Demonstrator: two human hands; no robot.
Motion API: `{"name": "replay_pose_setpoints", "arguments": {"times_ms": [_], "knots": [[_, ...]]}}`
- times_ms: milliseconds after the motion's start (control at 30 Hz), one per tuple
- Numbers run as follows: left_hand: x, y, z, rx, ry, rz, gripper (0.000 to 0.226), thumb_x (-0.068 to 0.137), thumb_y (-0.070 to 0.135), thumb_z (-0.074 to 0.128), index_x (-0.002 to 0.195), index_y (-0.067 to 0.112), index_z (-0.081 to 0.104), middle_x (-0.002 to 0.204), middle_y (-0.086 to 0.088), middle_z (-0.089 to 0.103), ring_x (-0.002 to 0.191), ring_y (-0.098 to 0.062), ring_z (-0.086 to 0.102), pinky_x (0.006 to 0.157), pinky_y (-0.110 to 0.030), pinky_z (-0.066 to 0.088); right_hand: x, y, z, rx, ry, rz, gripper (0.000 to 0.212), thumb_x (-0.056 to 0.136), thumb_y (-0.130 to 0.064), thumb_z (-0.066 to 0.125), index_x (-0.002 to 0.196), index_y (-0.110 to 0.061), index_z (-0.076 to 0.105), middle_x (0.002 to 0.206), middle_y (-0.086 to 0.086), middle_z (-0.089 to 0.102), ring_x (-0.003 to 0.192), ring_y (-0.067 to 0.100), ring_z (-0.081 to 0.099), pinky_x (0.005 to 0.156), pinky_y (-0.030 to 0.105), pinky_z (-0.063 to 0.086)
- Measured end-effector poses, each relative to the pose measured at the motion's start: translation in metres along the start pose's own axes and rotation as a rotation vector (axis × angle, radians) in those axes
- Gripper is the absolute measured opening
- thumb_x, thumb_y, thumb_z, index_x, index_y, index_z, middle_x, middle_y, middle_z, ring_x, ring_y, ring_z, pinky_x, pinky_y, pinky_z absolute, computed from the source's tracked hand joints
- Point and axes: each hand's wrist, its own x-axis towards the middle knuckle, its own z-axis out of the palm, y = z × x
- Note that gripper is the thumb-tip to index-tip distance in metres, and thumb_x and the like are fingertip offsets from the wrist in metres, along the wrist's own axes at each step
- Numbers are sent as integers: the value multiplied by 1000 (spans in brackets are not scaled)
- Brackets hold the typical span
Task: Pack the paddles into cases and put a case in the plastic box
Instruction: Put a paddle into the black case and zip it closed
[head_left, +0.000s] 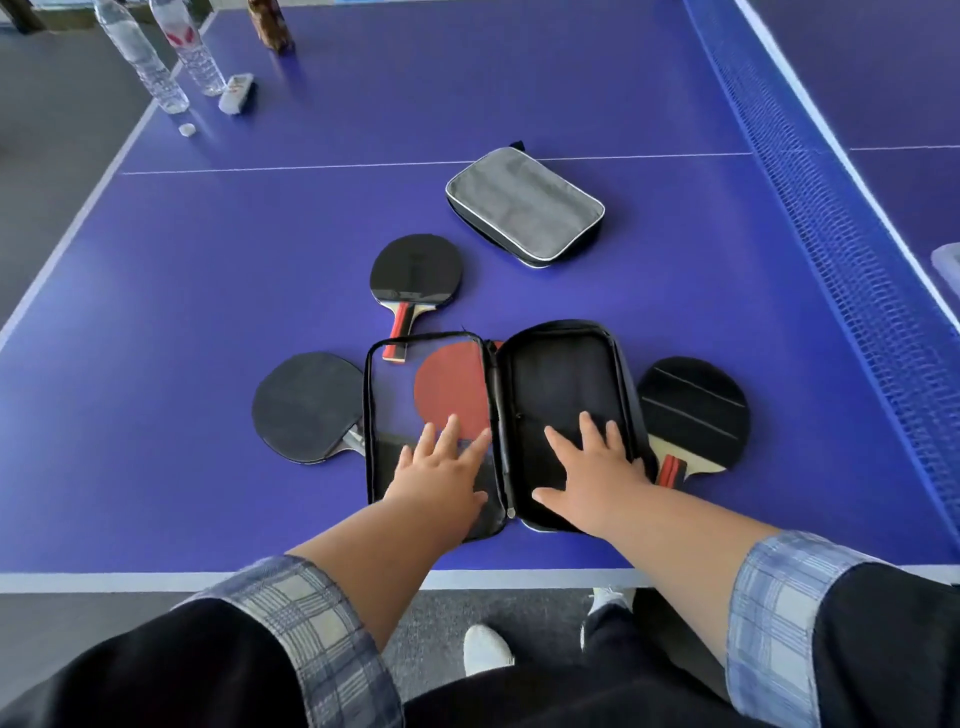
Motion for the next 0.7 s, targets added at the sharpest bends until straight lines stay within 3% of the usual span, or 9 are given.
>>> {"name": "replay_pose_setpoints", "arguments": {"times_ms": [100, 267, 333, 433, 500, 567, 633, 700], "knots": [[17, 18, 13, 69, -67, 111, 77, 94, 62, 40, 149, 49, -12, 162, -1, -21, 149, -30, -15, 116, -62, 7, 4, -1, 11, -49, 19, 5, 92, 82, -74, 50, 153, -48, -3, 165, 1, -20, 150, 37, -14, 113, 67, 19], [24, 33, 24, 117, -110, 49, 75, 90, 69, 37, 148, 53, -8, 161, -5, -26, 148, -29, -18, 114, -63, 8, 5, 10, 10, -3, 7, -47, 86, 86, -67, 51, 153, -47, 2, 166, -1, -16, 151, 34, -13, 115, 63, 18], [20, 38, 18, 104, -101, 19, 76, 91, 65, 41, 150, 51, -5, 161, -5, -25, 148, -31, -17, 115, -62, 8, -2, 20, 3, 72, 72, -111, 75, 90, -59, 52, 154, -43, 15, 167, 0, 0, 152, 30, -1, 115, 56, 24], [15, 54, 6, 97, -41, 36, 76, 93, 57, 46, 153, 43, 1, 163, -7, -19, 149, -33, -13, 117, -58, 5, -22, 46, -5, 138, 333, -120, 59, 90, -46, 58, 146, -35, 42, 153, -1, 37, 142, 26, 30, 109, 42, 34], [14, 71, -3, 93, 10, 111, 74, 94, 53, 47, 154, 38, 7, 164, -8, -12, 150, -32, -7, 119, -53, 4, -37, 67, -3, 231, 484, 67, 49, 85, -42, 65, 131, -31, 53, 133, -1, 51, 124, 26, 45, 99, 38, 40], [19, 90, -11, 71, 29, 198, 69, 95, 47, 49, 154, 33, 15, 164, -7, 0, 150, -30, 3, 120, -47, 8, -48, 86, 4, 403, 497, 319, 44, 80, -40, 71, 117, -23, 55, 120, 4, 55, 112, 29, 50, 91, 39, 45], [26, 109, -17, 32, 7, 280, 61, 97, 39, 49, 152, 29, 25, 162, -4, 16, 147, -28, 17, 119, -42, 18, -53, 99, 12, 629, 373, 497, 49, 78, -40, 74, 115, -17, 54, 119, 7, 56, 111, 32, 56, 87, 39, 46], [32, 127, -17, -45, -48, 320, 54, 98, 29, 48, 150, 28, 33, 157, 1, 29, 141, -25, 30, 115, -40, 29, -53, 104, 16, 775, 209, 563, 58, 79, -46, 73, 122, -13, 52, 121, 7, 57, 108, 30, 60, 80, 36, 48]]}}
